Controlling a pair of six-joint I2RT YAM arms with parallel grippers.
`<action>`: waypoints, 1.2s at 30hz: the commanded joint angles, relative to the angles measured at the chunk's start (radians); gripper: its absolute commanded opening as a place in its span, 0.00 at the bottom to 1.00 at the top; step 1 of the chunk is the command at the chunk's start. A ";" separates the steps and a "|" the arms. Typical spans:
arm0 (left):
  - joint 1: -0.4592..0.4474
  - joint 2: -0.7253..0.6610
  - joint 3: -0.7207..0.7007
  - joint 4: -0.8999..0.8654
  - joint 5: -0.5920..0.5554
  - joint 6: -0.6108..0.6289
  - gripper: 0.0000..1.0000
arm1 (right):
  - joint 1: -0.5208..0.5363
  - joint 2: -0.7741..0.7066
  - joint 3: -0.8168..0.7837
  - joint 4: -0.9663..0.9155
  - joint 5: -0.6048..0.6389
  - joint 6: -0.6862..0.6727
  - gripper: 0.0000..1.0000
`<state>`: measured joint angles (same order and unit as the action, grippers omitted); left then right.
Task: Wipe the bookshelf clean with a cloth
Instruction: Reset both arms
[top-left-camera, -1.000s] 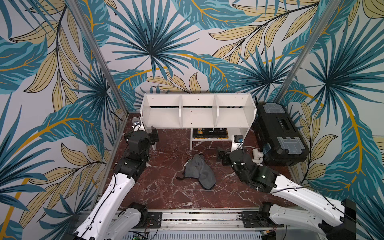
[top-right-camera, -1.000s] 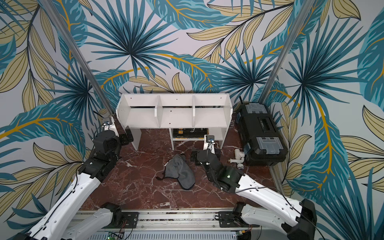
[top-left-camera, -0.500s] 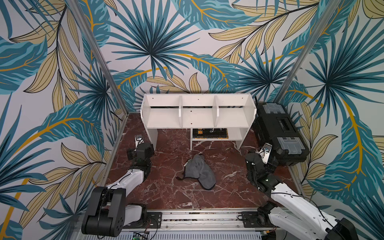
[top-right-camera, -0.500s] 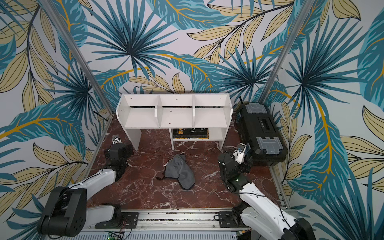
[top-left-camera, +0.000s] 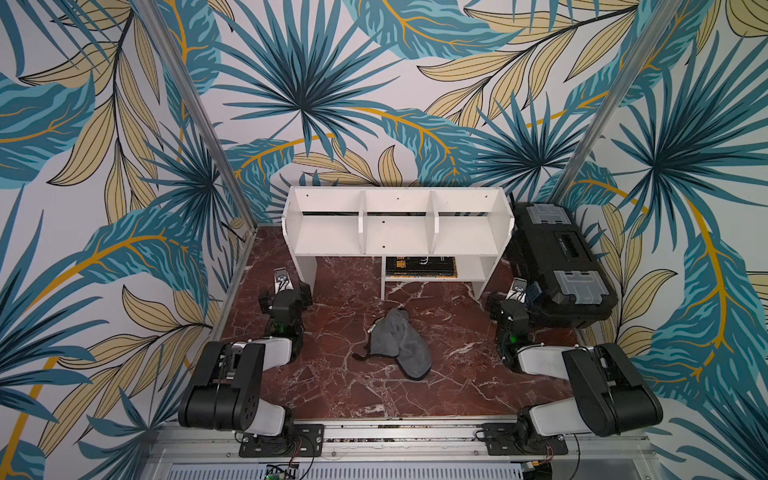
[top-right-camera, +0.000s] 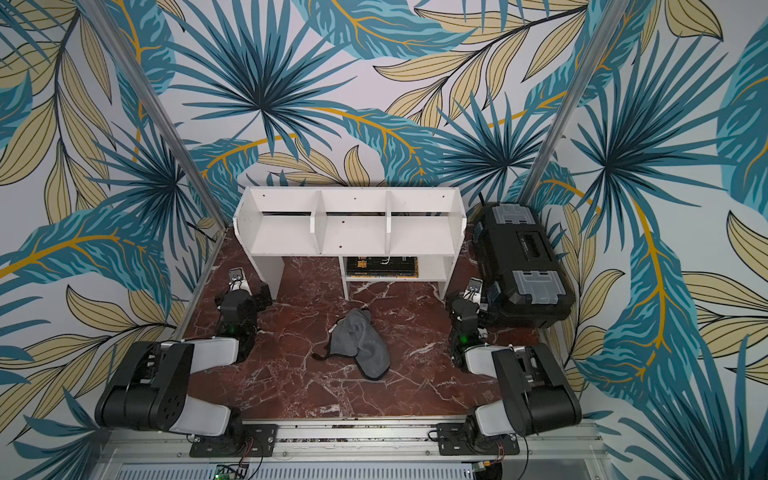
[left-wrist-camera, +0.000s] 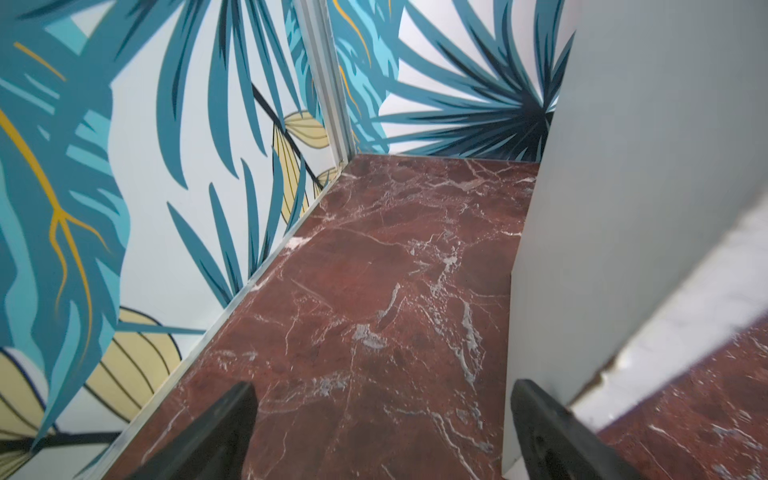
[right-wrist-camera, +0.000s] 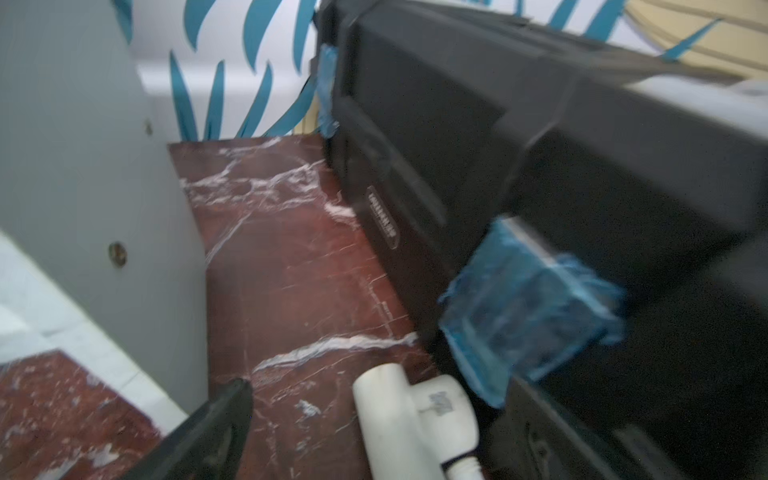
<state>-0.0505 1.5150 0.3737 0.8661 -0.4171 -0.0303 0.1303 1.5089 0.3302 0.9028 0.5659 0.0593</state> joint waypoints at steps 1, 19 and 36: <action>-0.025 0.018 -0.026 0.075 0.125 0.038 1.00 | -0.042 -0.003 0.058 -0.018 -0.190 -0.004 0.99; -0.032 0.002 0.014 -0.014 0.137 0.053 1.00 | -0.074 -0.004 0.053 -0.006 -0.236 0.008 1.00; -0.023 0.000 0.014 -0.014 0.159 0.049 1.00 | -0.075 -0.004 0.053 -0.005 -0.236 0.008 1.00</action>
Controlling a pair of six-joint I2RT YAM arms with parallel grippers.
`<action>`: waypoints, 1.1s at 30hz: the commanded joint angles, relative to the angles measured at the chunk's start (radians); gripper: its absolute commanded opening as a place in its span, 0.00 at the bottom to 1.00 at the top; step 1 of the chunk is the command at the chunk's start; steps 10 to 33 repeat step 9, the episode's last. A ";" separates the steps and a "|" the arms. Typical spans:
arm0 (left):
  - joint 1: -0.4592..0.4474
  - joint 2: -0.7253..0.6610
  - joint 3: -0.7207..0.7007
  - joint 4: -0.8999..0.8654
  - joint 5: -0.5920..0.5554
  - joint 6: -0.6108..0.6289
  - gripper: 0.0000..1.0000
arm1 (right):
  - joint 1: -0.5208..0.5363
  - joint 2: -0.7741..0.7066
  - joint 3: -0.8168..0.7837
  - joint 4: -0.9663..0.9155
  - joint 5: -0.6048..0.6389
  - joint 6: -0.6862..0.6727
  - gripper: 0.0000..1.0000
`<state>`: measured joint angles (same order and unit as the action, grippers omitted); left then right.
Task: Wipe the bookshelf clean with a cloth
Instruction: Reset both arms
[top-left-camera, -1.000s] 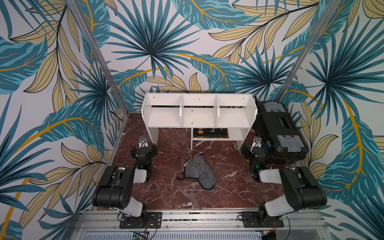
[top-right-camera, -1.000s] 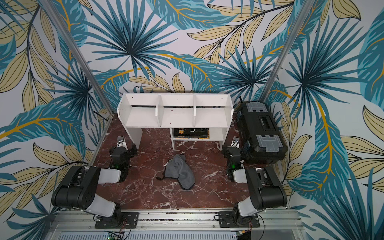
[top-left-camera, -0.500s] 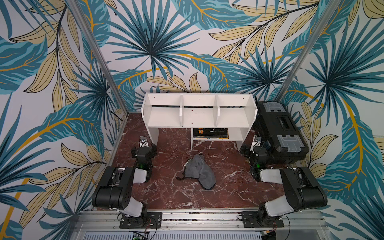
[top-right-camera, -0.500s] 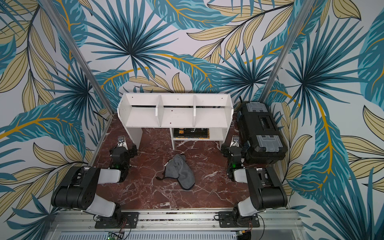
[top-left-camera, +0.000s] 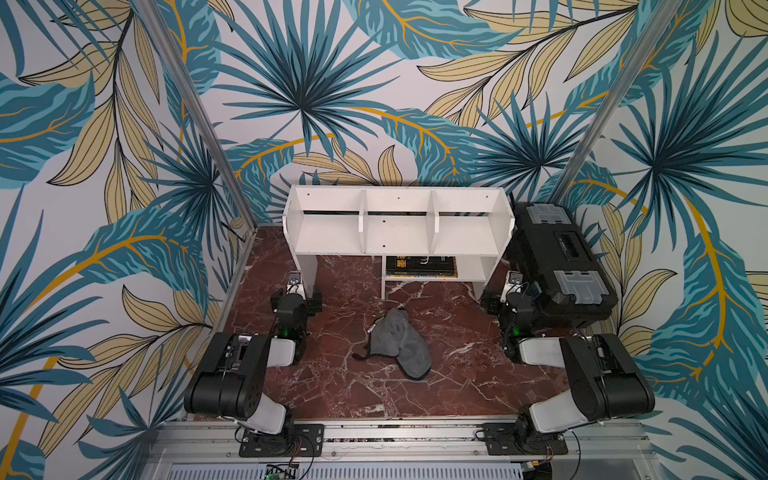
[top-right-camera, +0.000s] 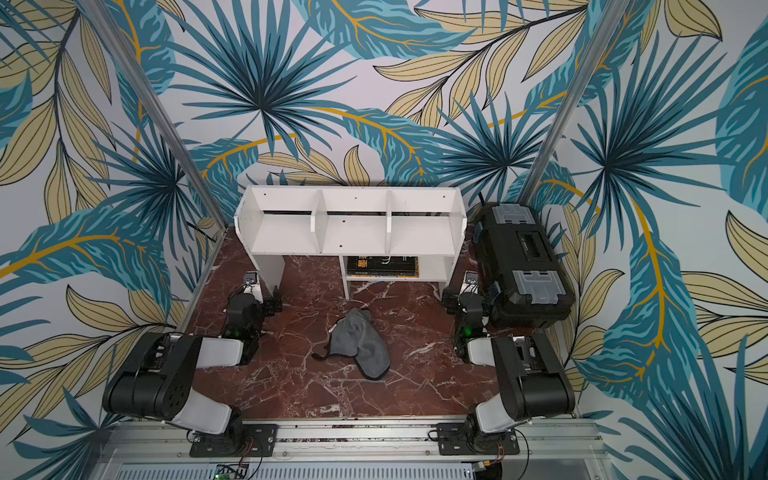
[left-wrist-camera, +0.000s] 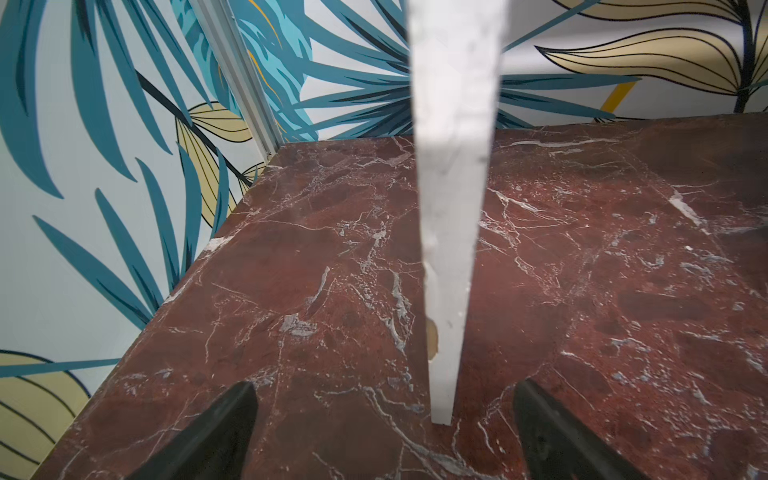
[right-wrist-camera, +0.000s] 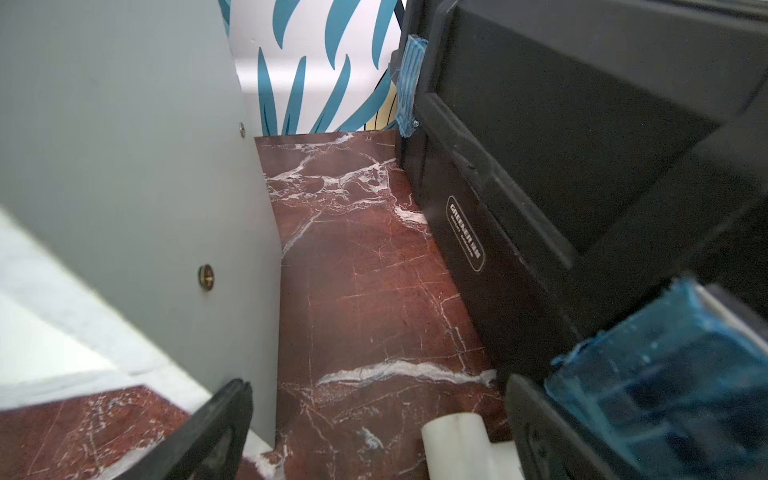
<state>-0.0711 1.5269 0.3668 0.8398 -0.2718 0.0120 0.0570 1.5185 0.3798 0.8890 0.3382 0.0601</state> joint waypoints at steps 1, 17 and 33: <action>-0.002 -0.012 0.021 0.012 0.014 0.006 1.00 | 0.000 -0.014 0.004 0.008 -0.008 0.008 1.00; -0.004 -0.013 0.021 0.011 0.011 0.007 1.00 | 0.000 -0.013 0.007 0.000 -0.021 0.003 0.99; -0.004 -0.013 0.021 0.011 0.011 0.007 1.00 | 0.000 -0.013 0.007 0.000 -0.021 0.003 0.99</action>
